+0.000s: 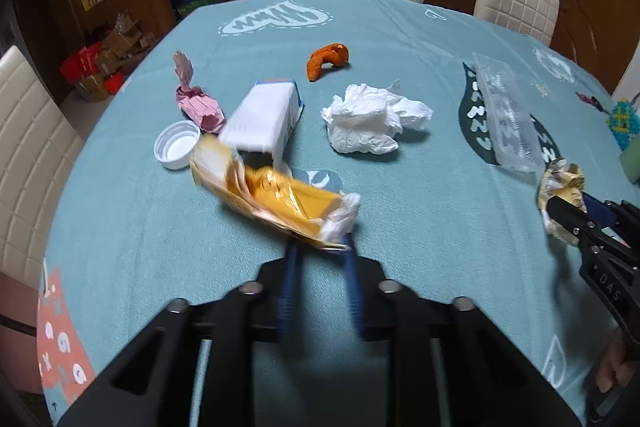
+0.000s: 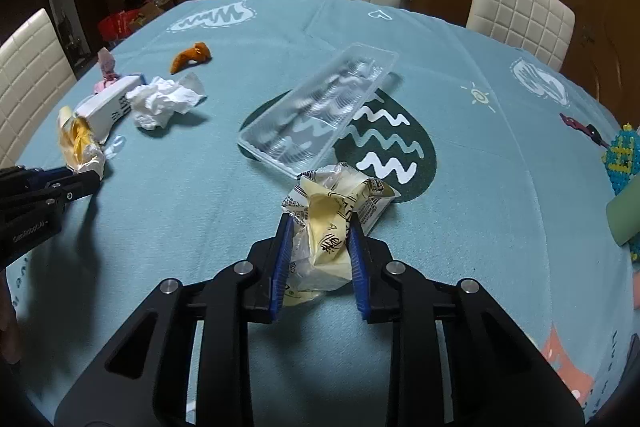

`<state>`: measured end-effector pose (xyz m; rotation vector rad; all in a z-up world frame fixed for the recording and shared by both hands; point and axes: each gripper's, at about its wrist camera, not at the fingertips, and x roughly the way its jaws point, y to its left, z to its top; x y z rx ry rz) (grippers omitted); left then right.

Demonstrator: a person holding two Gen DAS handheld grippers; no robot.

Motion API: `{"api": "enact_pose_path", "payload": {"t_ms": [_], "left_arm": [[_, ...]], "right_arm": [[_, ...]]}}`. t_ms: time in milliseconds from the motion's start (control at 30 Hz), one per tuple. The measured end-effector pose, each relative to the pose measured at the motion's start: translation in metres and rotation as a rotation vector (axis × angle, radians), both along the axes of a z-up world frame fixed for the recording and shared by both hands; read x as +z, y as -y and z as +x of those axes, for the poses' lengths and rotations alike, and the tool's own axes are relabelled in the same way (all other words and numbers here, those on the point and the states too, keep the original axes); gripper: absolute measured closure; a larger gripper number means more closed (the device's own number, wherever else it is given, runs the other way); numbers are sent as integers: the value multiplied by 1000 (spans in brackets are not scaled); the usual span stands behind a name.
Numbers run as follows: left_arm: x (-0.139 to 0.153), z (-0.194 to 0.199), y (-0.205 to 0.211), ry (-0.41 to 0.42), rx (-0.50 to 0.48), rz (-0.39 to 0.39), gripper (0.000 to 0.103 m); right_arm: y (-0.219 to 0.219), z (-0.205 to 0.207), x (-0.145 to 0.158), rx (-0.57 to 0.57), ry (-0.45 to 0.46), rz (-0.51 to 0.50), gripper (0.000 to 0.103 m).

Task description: Collect trash

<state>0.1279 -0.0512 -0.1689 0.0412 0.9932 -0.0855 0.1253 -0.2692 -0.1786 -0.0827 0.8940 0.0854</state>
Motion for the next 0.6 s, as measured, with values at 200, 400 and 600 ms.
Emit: {"api": "enact_pose_path", "payload": {"t_ms": [200,400,600], "left_arm": [[16,-14,-3,51,-23,-13,92],[36,-28,-14,101,-39,-31,94],[45,-39,-44,142,-9,-30,98]], "right_arm": [[-19,-16,18,67,48,29,79],[-48,-22,29,115,52,10,79],[-85,-24,34,171,48,-3,79]]}}
